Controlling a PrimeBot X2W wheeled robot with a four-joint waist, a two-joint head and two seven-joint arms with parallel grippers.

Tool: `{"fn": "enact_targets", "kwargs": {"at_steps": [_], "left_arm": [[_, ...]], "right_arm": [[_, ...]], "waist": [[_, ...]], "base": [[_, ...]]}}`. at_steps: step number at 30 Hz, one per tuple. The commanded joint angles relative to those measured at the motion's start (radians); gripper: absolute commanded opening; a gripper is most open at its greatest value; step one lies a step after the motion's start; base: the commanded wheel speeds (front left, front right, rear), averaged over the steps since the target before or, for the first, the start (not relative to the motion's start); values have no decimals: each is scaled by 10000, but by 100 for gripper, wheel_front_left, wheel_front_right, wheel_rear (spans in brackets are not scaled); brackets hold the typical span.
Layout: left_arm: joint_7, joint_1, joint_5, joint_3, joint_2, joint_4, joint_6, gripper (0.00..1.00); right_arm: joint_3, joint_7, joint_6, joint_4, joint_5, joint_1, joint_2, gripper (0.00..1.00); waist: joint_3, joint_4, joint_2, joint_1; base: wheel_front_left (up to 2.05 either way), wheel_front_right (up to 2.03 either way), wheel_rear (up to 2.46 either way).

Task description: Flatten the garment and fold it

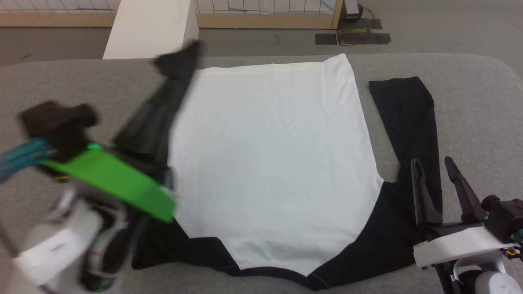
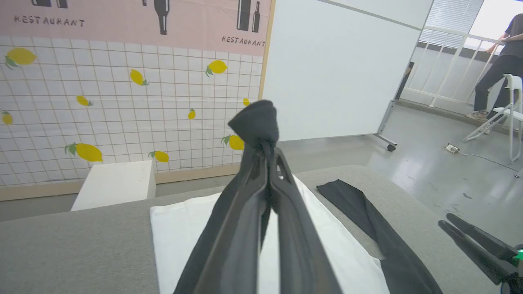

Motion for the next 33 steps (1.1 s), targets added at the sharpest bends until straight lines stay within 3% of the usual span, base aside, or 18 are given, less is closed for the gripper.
{"fn": "enact_targets", "kwargs": {"at_steps": [1,7,10,15,21,22,23,24,30,33], "left_arm": [[24,-345,182,-461,-359,213,-42,0],[-254,-954,573,-2893,-2189,2333,-372,0],[-444,-911,779,-3792,-2733,3649,-614,0],[-644,-926,1277,-5167,-3059,5939,-1246,0],[-894,-1133,1746,-6171,-3192,7751,-1611,0],[-907,-1155,1766,-6257,-3207,7944,-1636,16],[-919,-1185,1751,-6351,-3228,8126,-1674,86],[-970,-1184,1655,-6347,-3258,8210,-1695,100],[-1952,-1057,465,-5339,-3384,7530,-1659,100],[-3004,-923,490,-4267,-2944,6792,-1052,100]], "right_arm": [[34,49,-13,-31,-46,67,1,100],[261,65,-13,35,50,1,1,100],[315,39,-13,97,87,-27,1,100],[433,-75,-13,262,158,-97,1,100],[440,-229,-13,420,222,-140,1,100],[448,-247,-13,449,232,-148,1,100],[449,-267,-13,479,242,-153,1,100],[436,-281,-13,499,250,-152,1,100],[294,-132,-13,553,62,-279,1,100],[48,84,-13,552,-97,-539,1,100]], "waist": [[24,-107,111,0],[184,-597,111,0],[271,-850,111,0],[417,-1212,111,0],[559,-1381,111,0],[566,-1392,111,0],[568,-1389,111,0],[566,-1370,111,0],[504,-1084,111,0],[512,-880,111,0]], "base": [[0,0,0],[0,0,0],[0,0,0],[0,0,0],[0,0,0],[0,0,0],[0,0,0],[0,0,0],[0,0,0],[0,0,0]]}}
